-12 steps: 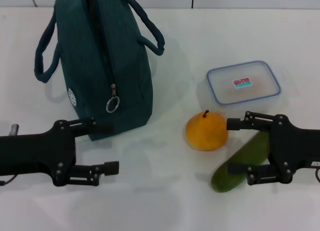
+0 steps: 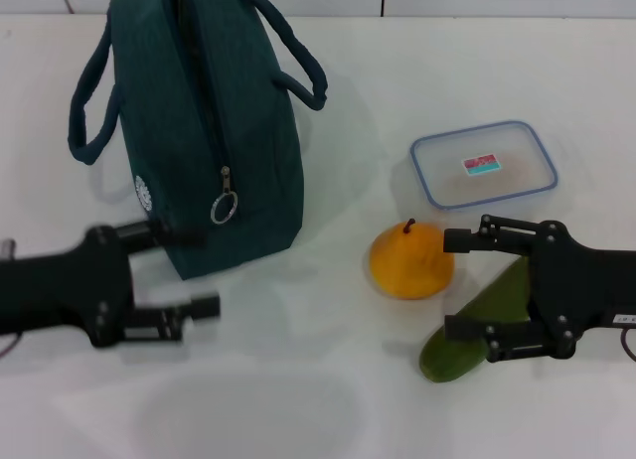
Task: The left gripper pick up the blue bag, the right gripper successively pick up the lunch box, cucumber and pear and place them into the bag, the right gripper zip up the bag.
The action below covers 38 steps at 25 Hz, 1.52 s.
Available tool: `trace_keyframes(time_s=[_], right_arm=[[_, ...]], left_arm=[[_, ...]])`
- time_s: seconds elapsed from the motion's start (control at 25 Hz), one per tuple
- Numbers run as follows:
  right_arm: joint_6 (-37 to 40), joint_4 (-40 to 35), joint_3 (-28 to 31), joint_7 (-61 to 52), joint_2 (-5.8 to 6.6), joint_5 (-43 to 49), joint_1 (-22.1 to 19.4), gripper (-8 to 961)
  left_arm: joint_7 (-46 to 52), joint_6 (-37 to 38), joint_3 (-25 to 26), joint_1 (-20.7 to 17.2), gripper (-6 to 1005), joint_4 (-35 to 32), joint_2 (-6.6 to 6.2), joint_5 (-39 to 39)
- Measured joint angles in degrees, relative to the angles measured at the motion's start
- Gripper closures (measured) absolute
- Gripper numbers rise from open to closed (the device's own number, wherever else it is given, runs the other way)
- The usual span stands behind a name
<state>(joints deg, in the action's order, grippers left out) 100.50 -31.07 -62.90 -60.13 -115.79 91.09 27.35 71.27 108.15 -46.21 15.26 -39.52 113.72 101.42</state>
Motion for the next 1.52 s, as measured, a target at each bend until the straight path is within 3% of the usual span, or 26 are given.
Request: trace_keyframes(time_s=[0.2,0.32,0.44,0.64,0.84,1.04,1.24,1.52], right_arm=[[-0.2,0.9,0.1,0.2,-0.04,-1.0,0.1,121],[-0.2,1.4,0.3,0.5,0.01,-1.5,0.1,122],[-0.2,1.5,0.3,1.2,-0.06,-2.1,-0.1,122],[-0.3,3.0,0.3,2.8,-0.05,-3.5,0.0,123],[-0.4,4.0,0.3,4.0,0.01,-4.6,-0.3,124],[-0.7,4.4,0.3,4.4,0.08,-5.2,-0.3,124],[-1.2,4.5,0.3,4.7,0.23,-5.2,-0.4,124],[-1.2,4.4,0.4,4.8,0.23,-5.2,-0.5,125]], left_arm=[[3.1,-2.2,11.7,0.9,124,-0.8,0.55,-0.1],[11.6,-7.3,20.2,2.9,125,-2.4,0.59,-0.4],[21.1,-12.8,23.4,5.4,125,-4.6,-0.1,-0.4],[31.7,-16.3,22.9,8.8,126,-10.7,-0.4,0.9],[43.8,-18.2,22.2,10.8,126,-15.6,-0.27,7.3],[55.5,-19.5,19.2,11.7,127,-22.1,1.49,14.3],[59.6,-20.6,15.2,12.5,127,-25.3,3.41,16.2],[63.5,-24.1,9.6,13.4,127,-26.1,3.93,21.1]])
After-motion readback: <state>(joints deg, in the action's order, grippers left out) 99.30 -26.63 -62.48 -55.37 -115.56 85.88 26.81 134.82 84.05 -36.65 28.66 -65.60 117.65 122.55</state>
